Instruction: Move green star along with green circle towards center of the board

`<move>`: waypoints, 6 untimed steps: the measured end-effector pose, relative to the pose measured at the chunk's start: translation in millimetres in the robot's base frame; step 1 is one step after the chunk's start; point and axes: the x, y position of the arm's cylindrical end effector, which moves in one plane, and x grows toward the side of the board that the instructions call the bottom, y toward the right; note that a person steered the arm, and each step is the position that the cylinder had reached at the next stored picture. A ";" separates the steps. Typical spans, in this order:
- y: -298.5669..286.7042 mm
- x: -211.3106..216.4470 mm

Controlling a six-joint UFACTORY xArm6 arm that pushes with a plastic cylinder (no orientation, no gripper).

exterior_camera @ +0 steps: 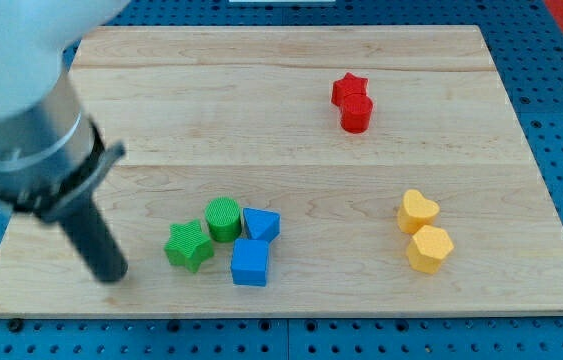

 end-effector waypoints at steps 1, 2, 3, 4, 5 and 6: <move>29.1 14.8; 51.0 -2.9; 55.7 -29.9; 61.3 -59.6; 79.5 -85.5; 105.3 -121.5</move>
